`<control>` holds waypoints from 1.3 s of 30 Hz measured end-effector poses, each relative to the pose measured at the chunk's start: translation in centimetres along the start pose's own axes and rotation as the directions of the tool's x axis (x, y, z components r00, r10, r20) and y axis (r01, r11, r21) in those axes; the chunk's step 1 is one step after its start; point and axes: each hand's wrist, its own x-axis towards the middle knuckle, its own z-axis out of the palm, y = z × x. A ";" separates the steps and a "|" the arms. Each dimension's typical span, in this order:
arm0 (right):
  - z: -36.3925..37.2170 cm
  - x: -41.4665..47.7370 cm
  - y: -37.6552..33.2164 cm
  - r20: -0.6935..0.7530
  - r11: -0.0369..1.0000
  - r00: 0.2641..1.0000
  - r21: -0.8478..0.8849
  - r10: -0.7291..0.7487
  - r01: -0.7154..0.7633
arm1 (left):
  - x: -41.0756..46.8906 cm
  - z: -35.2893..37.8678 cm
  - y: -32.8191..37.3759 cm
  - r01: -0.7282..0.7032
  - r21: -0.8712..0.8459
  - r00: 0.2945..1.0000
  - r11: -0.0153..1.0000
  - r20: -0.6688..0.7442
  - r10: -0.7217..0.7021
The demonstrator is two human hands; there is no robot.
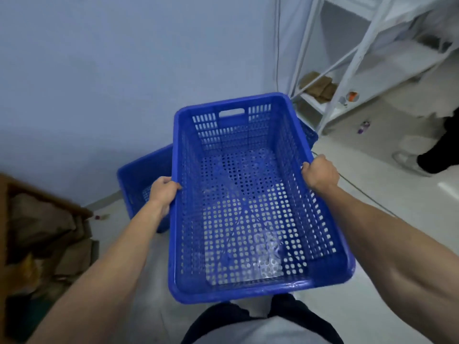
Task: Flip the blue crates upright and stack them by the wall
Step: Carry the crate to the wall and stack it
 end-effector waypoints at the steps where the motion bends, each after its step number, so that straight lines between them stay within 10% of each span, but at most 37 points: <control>1: 0.2 -0.3 -2.0 0.018 0.999 0.999 -0.017 -0.028 0.029 | 0.2 -1.8 -0.2 0.004 -0.029 1.000 1.000 -0.023 -0.004; 20: 13.6 4.5 -35.6 0.465 0.853 0.783 -0.105 -0.413 0.512 | 9.0 -15.8 -8.6 0.262 -0.527 0.861 0.808 -0.250 -0.442; 39: 32.1 13.0 -58.2 0.635 0.650 0.548 -0.093 -0.545 0.754 | 20.7 -4.6 -11.9 0.342 -0.800 0.701 0.494 -0.133 -0.701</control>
